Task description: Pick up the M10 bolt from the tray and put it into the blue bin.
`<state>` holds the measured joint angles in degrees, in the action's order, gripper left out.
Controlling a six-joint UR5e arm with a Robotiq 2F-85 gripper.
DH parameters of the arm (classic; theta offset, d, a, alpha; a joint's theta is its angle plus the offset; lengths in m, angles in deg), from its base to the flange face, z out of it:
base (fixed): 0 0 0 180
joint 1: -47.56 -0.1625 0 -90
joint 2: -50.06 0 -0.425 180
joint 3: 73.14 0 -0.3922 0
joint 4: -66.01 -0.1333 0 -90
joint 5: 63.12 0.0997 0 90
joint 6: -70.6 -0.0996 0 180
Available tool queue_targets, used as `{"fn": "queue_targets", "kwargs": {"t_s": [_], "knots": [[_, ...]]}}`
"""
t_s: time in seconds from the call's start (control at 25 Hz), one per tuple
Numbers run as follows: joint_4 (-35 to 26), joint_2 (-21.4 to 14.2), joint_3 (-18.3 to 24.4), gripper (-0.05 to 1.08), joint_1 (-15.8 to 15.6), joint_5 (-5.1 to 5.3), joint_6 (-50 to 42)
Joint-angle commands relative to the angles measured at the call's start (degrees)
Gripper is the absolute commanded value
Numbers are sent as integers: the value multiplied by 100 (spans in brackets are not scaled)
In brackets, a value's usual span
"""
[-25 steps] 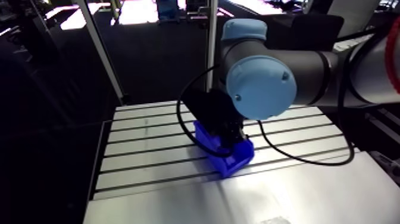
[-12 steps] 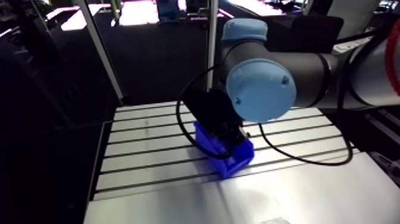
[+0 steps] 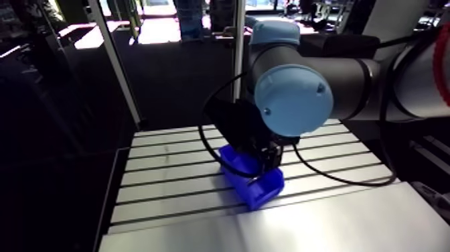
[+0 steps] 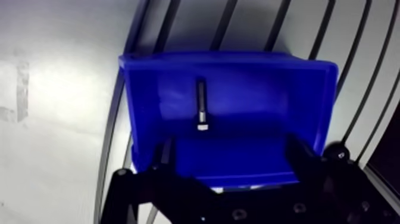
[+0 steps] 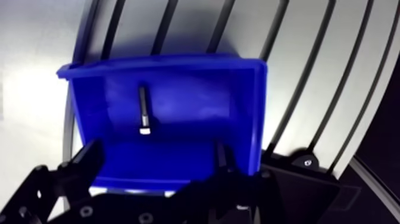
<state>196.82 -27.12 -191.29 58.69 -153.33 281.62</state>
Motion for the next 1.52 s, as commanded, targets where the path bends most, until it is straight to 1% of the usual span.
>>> {"fn": "queue_targets", "kwargs": {"t_s": [0.04, 0.16, 0.24, 0.32, 0.36, 0.4, 0.48, 0.52, 0.6, 0.64, 0.68, 0.8, 0.88, 0.92, 0.96, 1.04, 1.12, 1.2, 1.32, 1.4, 1.52], "knots": [[-982, -513, 358, 1, -5, -81, -317], [-1853, -566, 894, 1, -40, -160, -1451], [-2398, -575, 1325, 1, -49, -151, -2278], [-2846, -575, 1729, 2, -49, -116, -3192], [-3013, -575, 1896, 2, -40, -142, -3746], [-3119, -575, 2037, 2, -40, -125, -4238], [-3268, -575, 2265, 2, -49, -133, -5091], [-3365, -575, 2415, 2, -49, -107, -5574], [-3497, -575, 2626, 2, -58, -116, -6550], [-3514, -575, 2714, 2, -76, -142, -7016], [-3532, -575, 2784, 2, -146, -168, -7464], [-3602, -584, 2916, 2, -181, -151, -8590], [-3628, -575, 3013, 2, -243, -160, -9451], [-3664, -575, 3074, 2, -269, -186, -9829], [-3708, -575, 3153, 2, -269, -256, -10172], [-3848, -575, 3312, 2, -339, -388, -10559], [-3971, -575, 3426, 2, -375, -415, -10849], [-4130, -575, 3602, 2, -375, -415, -11025], [-4499, -513, 4006, 2, -357, -415, -11113], [-4745, -434, 4296, 2, -304, -388, -11148], [-4798, -381, 4358, 2, -225, -344, -11148]]}}
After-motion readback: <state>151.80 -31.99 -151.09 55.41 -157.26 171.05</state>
